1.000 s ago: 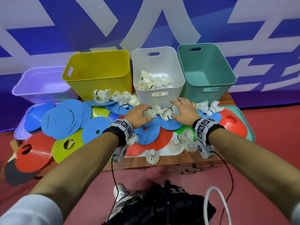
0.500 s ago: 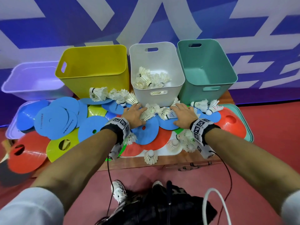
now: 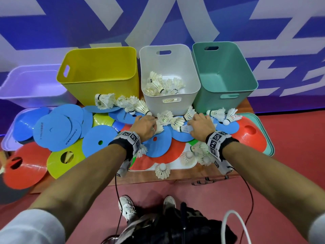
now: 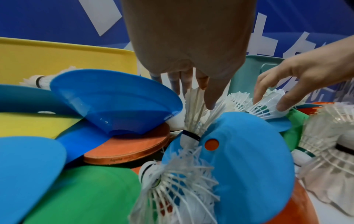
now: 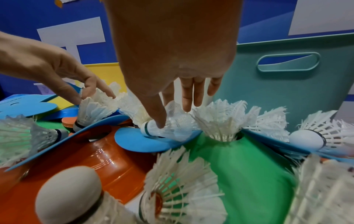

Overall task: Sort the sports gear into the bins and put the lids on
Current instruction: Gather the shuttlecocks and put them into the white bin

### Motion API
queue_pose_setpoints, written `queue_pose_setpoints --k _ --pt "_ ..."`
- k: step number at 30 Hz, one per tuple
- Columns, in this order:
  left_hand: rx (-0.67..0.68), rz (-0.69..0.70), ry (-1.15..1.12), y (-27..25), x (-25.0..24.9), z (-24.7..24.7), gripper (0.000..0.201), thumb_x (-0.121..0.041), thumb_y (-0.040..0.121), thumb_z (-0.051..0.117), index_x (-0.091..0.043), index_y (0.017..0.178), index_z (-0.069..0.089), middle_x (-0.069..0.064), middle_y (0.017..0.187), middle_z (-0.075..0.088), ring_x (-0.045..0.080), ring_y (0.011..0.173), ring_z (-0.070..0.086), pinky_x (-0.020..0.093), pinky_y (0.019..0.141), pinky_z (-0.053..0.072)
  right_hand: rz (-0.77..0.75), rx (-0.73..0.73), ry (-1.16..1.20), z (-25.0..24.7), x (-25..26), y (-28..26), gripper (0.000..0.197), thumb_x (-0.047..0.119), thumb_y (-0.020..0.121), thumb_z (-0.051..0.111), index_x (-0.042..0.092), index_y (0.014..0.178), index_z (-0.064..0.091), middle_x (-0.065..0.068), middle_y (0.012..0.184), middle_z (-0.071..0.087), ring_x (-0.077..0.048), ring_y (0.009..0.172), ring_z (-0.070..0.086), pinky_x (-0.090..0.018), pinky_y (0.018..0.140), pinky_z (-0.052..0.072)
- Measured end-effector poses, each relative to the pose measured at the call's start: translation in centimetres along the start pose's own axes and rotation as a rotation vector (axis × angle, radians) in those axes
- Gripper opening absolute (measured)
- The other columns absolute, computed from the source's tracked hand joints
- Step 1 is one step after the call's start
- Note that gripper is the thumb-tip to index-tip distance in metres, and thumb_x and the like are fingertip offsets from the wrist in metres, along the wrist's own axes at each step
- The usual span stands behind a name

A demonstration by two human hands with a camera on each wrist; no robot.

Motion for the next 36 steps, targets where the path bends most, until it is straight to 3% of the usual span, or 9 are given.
queue_pose_setpoints --k 5,8,12,16,20,24,29,36 --pt "-0.074 0.014 -0.137 -0.6 -0.5 -0.9 0.004 -0.014 0.084 0.061 -0.012 0.086 0.063 0.004 0.099 0.058 0.025 0.101 0.052 0.034 0.087 0.034 -0.010 0.023 0.092 -0.1 0.2 -0.4 0.037 0.018 0.083 0.059 0.024 0.119 0.052 0.000 0.126 0.057 -0.022 0.119 0.046 -0.040 0.100 0.027" --pt "-0.044 -0.047 -0.232 -0.8 -0.9 -1.2 0.010 -0.017 0.087 0.063 -0.012 0.095 0.060 0.006 0.110 0.053 0.022 0.104 0.047 0.032 0.087 0.038 -0.017 0.010 0.105 -0.1 0.4 -0.6 0.041 0.018 0.082 0.060 0.023 0.121 0.051 -0.001 0.123 0.060 -0.022 0.119 0.046 -0.041 0.103 0.022" --pt "-0.103 -0.155 -0.379 -1.1 -1.1 -0.9 0.027 -0.009 0.085 0.063 -0.013 0.109 0.053 0.004 0.121 0.044 0.022 0.087 0.051 0.028 0.076 0.035 -0.038 0.006 0.075 0.0 0.6 -0.5 0.048 0.022 0.082 0.060 0.025 0.129 0.049 -0.002 0.126 0.056 -0.022 0.123 0.045 -0.044 0.107 0.017" --pt "-0.082 -0.178 -0.433 -1.1 -1.1 -0.7 0.046 -0.008 0.080 0.067 -0.015 0.122 0.049 0.006 0.126 0.041 0.027 0.102 0.052 0.038 0.088 0.044 -0.043 0.003 0.097 0.2 0.9 -0.2 0.049 0.022 0.083 0.058 0.026 0.131 0.046 -0.004 0.122 0.055 -0.023 0.115 0.051 -0.045 0.108 0.016" --pt "0.004 -0.146 -0.442 -0.9 -0.7 -0.1 0.064 -0.015 0.080 0.071 -0.021 0.137 0.043 0.002 0.144 0.034 0.023 0.124 0.045 0.033 0.100 0.039 -0.038 0.013 0.106 0.2 1.2 -0.3 0.052 0.025 0.085 0.058 0.026 0.135 0.042 -0.006 0.126 0.053 -0.026 0.113 0.052 -0.047 0.109 0.017" --pt "0.078 -0.113 -0.371 -0.8 -0.5 -0.1 0.064 -0.021 0.083 0.070 -0.027 0.141 0.044 -0.001 0.155 0.030 0.023 0.138 0.036 0.039 0.110 0.033 -0.055 0.009 0.108 0.1 1.5 -0.3 0.052 0.028 0.087 0.058 0.026 0.137 0.042 -0.005 0.128 0.053 -0.025 0.115 0.051 -0.048 0.108 0.019" --pt "0.144 -0.115 -0.317 -0.7 -0.5 -0.7 0.062 -0.026 0.087 0.068 -0.028 0.143 0.041 0.005 0.142 0.041 0.027 0.125 0.045 0.036 0.099 0.038 -0.064 0.033 0.109 0.2 1.6 -0.4 0.055 0.030 0.086 0.058 0.028 0.139 0.042 -0.004 0.130 0.053 -0.024 0.118 0.051 -0.048 0.107 0.019" --pt "0.146 -0.146 -0.310 -0.7 -0.2 -0.8 0.063 -0.028 0.086 0.070 -0.037 0.142 0.043 0.005 0.117 0.036 0.023 0.099 0.046 0.029 0.082 0.035 -0.070 0.047 0.100 0.4 1.7 -0.8 0.052 0.030 0.087 0.056 0.031 0.138 0.044 -0.003 0.124 0.060 -0.025 0.116 0.051 -0.044 0.102 0.021"
Point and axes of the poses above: each hand's wrist, its own y-axis towards the middle knuckle, its own z-axis out of the palm, x = y × z, the point moved 1 cm from there along y, towards the middle knuckle
